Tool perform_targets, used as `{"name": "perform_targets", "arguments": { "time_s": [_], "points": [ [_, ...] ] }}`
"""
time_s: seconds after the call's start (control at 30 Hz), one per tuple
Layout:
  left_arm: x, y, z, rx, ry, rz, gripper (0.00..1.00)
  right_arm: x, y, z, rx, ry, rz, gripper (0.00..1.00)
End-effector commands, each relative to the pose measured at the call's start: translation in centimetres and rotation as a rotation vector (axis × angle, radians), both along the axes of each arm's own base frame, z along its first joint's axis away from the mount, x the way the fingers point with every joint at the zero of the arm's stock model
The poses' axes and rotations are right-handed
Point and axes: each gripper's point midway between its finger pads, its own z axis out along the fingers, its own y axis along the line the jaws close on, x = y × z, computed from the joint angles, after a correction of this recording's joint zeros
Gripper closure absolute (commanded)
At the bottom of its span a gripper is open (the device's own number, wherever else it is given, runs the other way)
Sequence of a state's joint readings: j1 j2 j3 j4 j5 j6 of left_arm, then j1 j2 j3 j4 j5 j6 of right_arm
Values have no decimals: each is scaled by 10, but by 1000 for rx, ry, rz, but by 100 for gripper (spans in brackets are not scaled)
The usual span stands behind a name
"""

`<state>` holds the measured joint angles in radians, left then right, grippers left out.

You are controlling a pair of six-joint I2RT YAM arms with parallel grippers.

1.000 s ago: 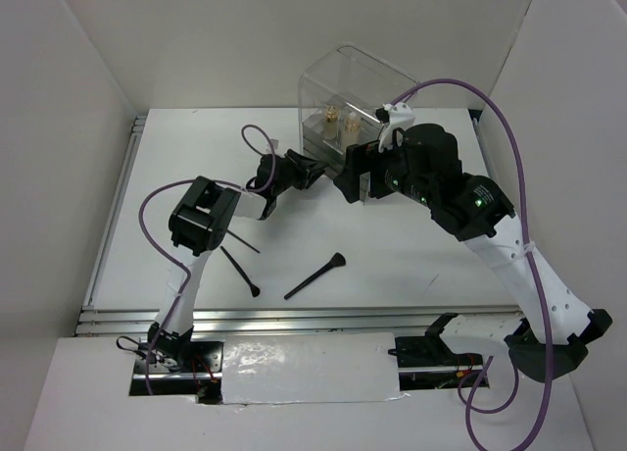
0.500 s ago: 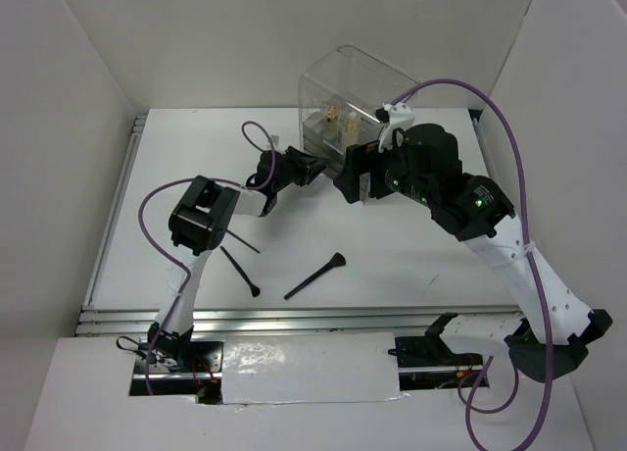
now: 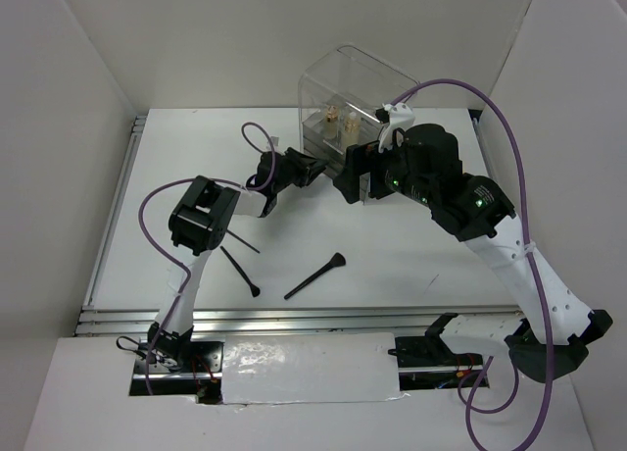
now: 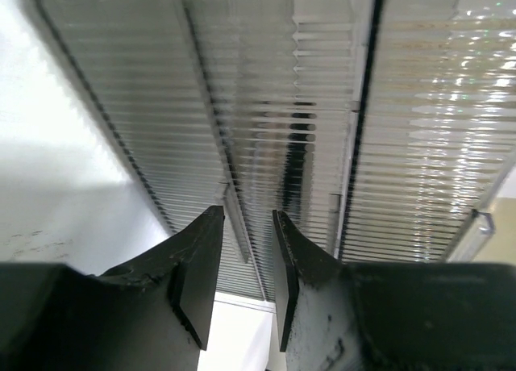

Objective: Organize the makeup

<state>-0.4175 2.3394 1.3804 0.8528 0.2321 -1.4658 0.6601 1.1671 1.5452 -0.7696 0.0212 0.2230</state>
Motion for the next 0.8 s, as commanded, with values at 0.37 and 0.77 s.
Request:
{"name": "perform_targets", "arguments": {
  "time_s": [0.37,0.77],
  "points": [
    [5,-4,6,7,-36,5,55,-1,-1,17,43,-47,-1,0],
    [10,-8,3,-16,-38,10,65,-2,-3,16,43,-47,-4,0]
  ]
}}
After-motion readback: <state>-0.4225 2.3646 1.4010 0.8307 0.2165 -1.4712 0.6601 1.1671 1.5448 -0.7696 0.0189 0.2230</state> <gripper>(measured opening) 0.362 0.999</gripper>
